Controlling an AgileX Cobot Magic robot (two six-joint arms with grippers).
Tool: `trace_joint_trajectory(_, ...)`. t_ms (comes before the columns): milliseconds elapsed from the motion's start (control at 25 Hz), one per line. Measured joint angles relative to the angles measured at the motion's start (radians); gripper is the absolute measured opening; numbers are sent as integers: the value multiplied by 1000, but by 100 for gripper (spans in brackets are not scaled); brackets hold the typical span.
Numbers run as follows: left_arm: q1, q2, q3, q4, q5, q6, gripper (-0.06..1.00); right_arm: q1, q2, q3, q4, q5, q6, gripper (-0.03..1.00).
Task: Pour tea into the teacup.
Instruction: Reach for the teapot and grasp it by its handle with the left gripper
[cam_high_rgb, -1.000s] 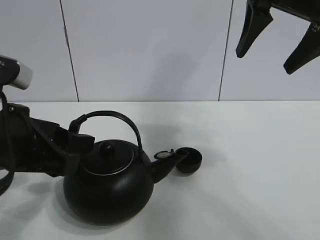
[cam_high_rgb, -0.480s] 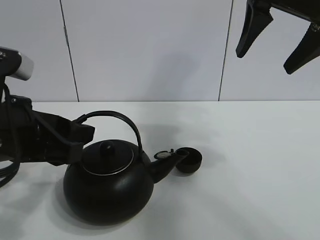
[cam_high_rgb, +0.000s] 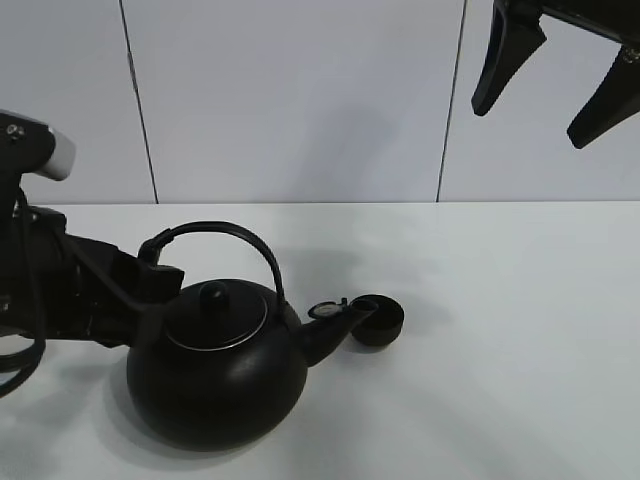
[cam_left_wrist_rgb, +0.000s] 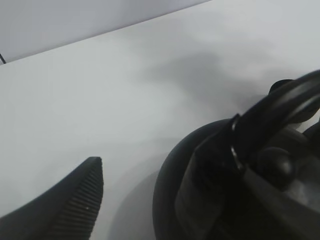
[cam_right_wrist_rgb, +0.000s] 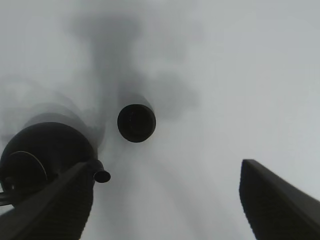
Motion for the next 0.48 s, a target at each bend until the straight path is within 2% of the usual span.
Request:
trace_joint_trajectory(200,0,9,-27,0,-26,5,47,0,0,0,0,0,0,56)
trace_joint_trajectory(480,0,9,-46,6,3,11,40,0,0,0,0,0,0,56)
